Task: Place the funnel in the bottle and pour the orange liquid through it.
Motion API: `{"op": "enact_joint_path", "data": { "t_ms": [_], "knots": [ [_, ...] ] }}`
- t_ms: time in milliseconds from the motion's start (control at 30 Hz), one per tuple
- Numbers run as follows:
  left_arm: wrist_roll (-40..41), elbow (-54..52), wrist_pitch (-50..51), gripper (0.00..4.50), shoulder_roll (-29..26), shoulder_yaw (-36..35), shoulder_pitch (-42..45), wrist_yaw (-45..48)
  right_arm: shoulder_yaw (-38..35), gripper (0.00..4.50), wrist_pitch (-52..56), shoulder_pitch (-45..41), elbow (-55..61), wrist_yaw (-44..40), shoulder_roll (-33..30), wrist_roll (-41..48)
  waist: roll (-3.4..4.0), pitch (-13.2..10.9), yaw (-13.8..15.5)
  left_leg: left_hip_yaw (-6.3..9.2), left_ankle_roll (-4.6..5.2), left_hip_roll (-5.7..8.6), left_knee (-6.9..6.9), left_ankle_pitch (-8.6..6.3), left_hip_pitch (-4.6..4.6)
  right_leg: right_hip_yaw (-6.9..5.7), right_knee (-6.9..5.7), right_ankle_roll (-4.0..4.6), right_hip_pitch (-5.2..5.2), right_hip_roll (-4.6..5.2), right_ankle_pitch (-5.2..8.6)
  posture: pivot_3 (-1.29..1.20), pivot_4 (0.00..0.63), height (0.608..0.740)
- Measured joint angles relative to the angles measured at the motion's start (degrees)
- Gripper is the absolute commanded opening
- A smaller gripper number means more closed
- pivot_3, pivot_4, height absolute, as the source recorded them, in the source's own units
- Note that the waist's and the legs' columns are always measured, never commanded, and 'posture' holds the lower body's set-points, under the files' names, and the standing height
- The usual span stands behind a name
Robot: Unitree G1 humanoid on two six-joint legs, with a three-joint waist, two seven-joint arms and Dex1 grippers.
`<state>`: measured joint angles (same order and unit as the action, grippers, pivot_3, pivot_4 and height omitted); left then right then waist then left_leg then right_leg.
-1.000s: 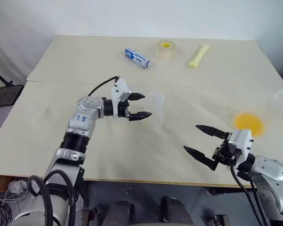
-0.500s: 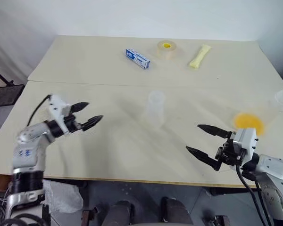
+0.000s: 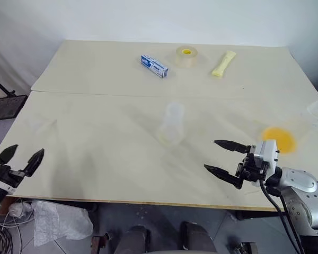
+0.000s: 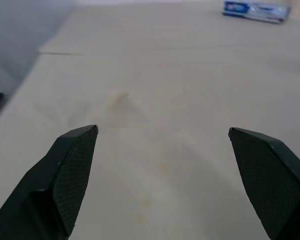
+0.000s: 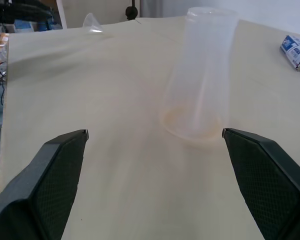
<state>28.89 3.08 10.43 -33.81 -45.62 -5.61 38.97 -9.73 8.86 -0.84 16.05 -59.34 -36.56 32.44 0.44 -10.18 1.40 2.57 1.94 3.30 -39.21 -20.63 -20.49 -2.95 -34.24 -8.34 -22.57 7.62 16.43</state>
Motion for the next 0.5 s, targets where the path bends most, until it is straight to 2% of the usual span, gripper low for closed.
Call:
{"op": "enact_joint_path", "data": {
  "t_ms": [267, 500],
  "knots": [
    [0.1, 3.1, 3.4, 4.46, -1.5, 0.4, 5.6, -7.6, 0.3, 4.5, 0.0, -0.5, -0.7, 0.0, 0.1, 0.0, -0.01, 0.0, -0.1, -0.01, -0.01, 0.0, 0.0, 0.0, 0.0, -0.02, -0.12, 0.0, -0.04, -0.09, 0.0, 0.0, 0.15, 0.74],
    [-2.5, 17.2, 1.5, 4.46, -5.8, 5.7, 15.7, -7.8, 0.4, 4.5, 0.0, -0.7, -0.7, 0.3, 0.4, 0.0, -0.01, 0.0, -0.1, -0.05, 0.0, 0.09, 0.01, 0.0, 0.01, -0.19, -0.3, 0.0, -0.13, -0.17, 0.0, 0.0, 0.15, 0.74]
  ]
}}
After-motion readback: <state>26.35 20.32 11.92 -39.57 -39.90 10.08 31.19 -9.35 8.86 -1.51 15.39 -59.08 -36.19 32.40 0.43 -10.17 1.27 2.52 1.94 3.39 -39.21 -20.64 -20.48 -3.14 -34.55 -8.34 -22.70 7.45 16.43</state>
